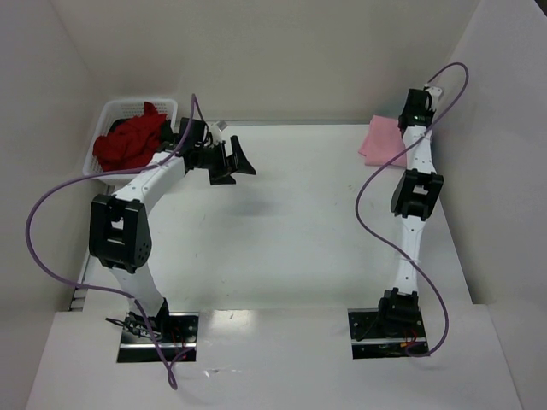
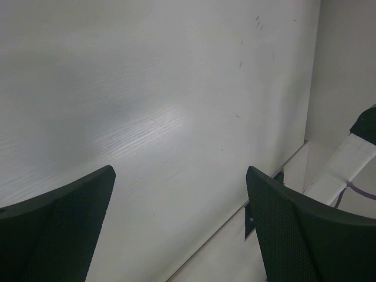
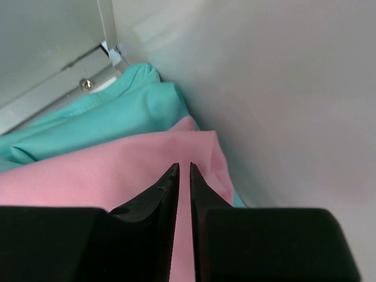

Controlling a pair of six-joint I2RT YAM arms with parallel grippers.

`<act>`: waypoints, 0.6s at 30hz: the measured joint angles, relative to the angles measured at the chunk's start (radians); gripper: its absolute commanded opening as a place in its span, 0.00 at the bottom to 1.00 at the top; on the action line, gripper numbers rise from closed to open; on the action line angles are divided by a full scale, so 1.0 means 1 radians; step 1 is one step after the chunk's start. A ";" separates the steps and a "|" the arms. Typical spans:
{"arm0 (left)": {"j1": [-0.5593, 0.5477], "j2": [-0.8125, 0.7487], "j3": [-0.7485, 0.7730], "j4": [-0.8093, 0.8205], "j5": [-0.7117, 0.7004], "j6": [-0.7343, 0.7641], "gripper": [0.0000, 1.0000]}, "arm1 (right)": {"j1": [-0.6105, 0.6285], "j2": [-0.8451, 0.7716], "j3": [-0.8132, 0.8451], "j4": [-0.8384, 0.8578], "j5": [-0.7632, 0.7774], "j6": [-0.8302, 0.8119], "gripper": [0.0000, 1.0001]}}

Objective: Fold and stack the t-shirts
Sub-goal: Put the neatly folded tshirt into the corner of the board with the right arm

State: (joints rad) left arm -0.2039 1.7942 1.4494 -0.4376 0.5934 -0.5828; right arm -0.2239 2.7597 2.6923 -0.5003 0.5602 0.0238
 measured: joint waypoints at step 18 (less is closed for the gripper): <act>-0.018 0.010 0.002 0.030 0.000 -0.031 1.00 | -0.015 0.132 0.172 -0.013 -0.060 0.007 0.23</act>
State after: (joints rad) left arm -0.2215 1.8046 1.4516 -0.4078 0.5930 -0.6137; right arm -0.2385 2.8916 2.8641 -0.5134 0.4999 0.0306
